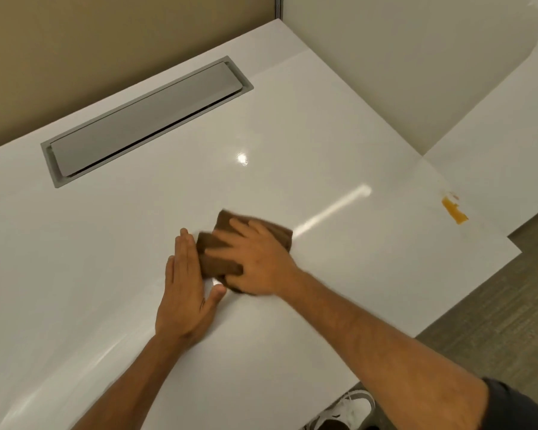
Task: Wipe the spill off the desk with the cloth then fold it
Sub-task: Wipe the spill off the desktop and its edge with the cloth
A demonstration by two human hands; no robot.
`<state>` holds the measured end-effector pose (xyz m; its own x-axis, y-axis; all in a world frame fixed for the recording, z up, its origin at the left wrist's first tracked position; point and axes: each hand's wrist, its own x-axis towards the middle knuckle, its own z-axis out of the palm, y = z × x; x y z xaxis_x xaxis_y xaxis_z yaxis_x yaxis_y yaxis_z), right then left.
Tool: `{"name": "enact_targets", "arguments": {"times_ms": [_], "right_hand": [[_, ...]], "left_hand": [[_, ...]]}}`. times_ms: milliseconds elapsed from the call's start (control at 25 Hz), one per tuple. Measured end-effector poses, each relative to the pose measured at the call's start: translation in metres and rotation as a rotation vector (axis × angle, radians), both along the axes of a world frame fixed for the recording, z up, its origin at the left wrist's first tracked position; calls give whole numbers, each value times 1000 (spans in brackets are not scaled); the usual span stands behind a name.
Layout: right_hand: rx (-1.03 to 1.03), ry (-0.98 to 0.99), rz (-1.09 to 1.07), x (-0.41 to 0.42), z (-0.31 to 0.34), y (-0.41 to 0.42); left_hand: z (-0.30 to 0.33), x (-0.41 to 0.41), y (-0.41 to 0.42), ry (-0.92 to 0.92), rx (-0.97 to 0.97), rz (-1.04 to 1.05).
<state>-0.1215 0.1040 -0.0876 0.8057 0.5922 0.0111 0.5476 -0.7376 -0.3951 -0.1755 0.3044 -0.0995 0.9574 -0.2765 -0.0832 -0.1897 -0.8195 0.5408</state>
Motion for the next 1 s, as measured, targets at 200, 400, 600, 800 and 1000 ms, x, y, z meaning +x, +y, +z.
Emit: {"name": "enact_targets", "arguments": {"times_ms": [200,400,600,800,1000], "right_hand": [[140,10,105,-115,-14,-55],[215,74,-11,-187,-9,-126],[747,310,-771,-173,36,-209],[1027,39,-1339,-119,77,-283],[585,89,-1453,-89,38,-298]], "left_hand": [[-3,0,4,7,44,-43],[4,-3,-12,46,41,-53],[17,-8,-103,-1,-7,-283],[17,20,-179,-23,68,-408],[-2,31,-194,-11,211,-388]]}}
